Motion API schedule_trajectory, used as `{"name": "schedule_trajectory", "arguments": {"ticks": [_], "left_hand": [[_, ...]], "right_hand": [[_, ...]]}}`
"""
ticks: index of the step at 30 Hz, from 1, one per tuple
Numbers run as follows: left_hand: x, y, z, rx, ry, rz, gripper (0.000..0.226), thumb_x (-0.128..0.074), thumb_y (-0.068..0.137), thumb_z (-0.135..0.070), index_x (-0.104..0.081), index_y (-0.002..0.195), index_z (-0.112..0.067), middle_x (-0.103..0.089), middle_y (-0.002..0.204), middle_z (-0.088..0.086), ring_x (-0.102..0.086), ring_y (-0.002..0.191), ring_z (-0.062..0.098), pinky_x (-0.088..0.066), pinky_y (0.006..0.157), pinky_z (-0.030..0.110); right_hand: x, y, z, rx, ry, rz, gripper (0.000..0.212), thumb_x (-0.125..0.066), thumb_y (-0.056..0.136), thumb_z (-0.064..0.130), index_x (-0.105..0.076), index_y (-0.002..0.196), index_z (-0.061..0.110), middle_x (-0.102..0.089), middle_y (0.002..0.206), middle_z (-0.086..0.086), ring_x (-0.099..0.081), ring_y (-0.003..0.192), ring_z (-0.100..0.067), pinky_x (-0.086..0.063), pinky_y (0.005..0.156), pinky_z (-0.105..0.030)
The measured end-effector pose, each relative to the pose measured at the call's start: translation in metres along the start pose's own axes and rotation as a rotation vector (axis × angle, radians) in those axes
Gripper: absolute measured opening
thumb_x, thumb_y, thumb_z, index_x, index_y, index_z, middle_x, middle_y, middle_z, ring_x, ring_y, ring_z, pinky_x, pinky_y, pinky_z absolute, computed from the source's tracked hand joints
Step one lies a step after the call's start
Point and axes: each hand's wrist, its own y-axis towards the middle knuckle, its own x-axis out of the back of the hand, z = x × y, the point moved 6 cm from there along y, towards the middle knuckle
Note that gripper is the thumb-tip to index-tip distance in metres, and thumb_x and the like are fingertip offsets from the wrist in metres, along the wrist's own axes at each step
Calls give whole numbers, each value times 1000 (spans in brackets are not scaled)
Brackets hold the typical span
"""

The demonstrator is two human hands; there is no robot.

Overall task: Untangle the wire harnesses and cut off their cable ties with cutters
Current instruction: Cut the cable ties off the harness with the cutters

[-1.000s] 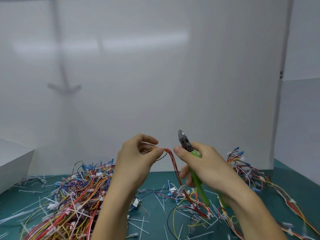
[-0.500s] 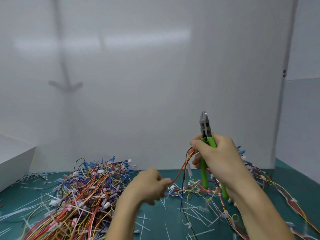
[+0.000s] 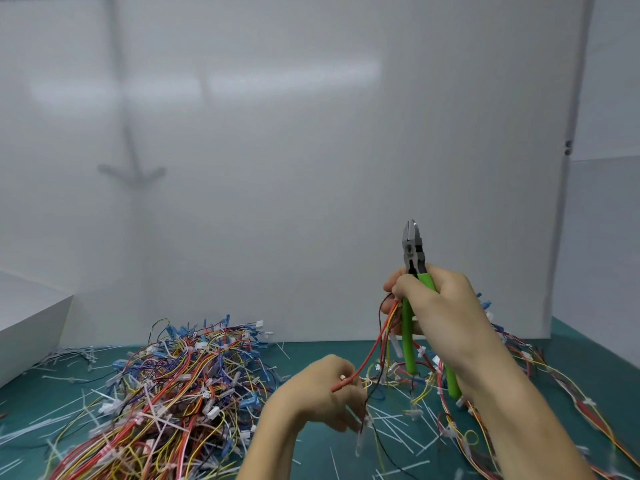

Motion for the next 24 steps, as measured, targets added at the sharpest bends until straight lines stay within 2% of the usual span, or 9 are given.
{"name": "schedule_trajectory", "arguments": {"ticks": [4,7,9,13,14,16,19,21,24], "left_hand": [[27,-7,-3,-47,-333,-281,10,-51,99,-11,-53,89,-9,-73,69,6,-70,64,21,-52,54,24],[42,-16,-6,-72,-622,-383,15,-58,98,-17,-63,97,-3,-68,65,1,-67,55,15,-57,52,23],[48,-21,-7,-86,-784,-385,19,-62,95,-17,-67,104,-1,-71,69,1,-66,54,9,-56,51,20],[54,-27,-13,-115,-913,-361,22,-70,87,-18,-72,101,-1,-76,83,4,-64,57,8,-57,53,21],[56,-28,-14,-118,-869,-375,25,-75,81,-23,-74,97,-4,-76,85,3,-61,58,8,-55,54,22],[61,-31,-15,-99,-599,-482,30,-83,70,-29,-76,92,-11,-77,84,-3,-59,61,4,-47,58,20],[68,-37,-21,-137,-291,-642,23,-86,72,-16,-72,90,-10,-76,72,-2,-63,56,-3,-43,52,9],[69,-40,-25,-133,-111,-692,18,-83,76,-18,-71,88,-15,-75,73,-4,-67,65,-1,-44,55,12],[71,-46,-30,-95,187,-799,13,-79,80,-27,-69,86,-22,-67,87,-8,-62,80,6,-41,62,21]], "right_hand": [[2,2,-3,-11,-124,27,17,-54,87,19,-66,76,15,-72,69,-5,-66,59,-14,-59,73,-48],[3,2,-6,-25,-256,97,17,-54,88,21,-66,78,14,-72,69,-3,-69,60,-15,-59,77,-49],[2,1,-8,-32,-358,151,17,-55,88,24,-65,80,13,-72,71,-6,-69,62,-16,-58,74,-46],[0,0,-13,-45,-546,231,19,-55,87,29,-62,81,13,-70,70,-3,-68,60,-16,-49,53,-24],[-1,-1,-14,-48,-568,253,18,-55,87,30,-63,81,14,-70,68,1,-68,61,-16,-49,54,-24],[-6,-3,-15,-63,-569,312,17,-55,88,29,-63,80,17,-71,65,9,-69,63,-15,-55,64,-31],[-13,-5,-16,-68,-551,357,16,-54,87,29,-63,79,19,-73,67,9,-70,65,-15,-58,69,-36],[-15,-5,-15,-62,-546,366,16,-53,87,29,-63,79,19,-73,68,7,-70,66,-15,-58,68,-36],[-14,-5,-15,-56,-558,355,16,-53,86,29,-63,79,18,-73,68,8,-70,66,-15,-58,71,-39]]}}
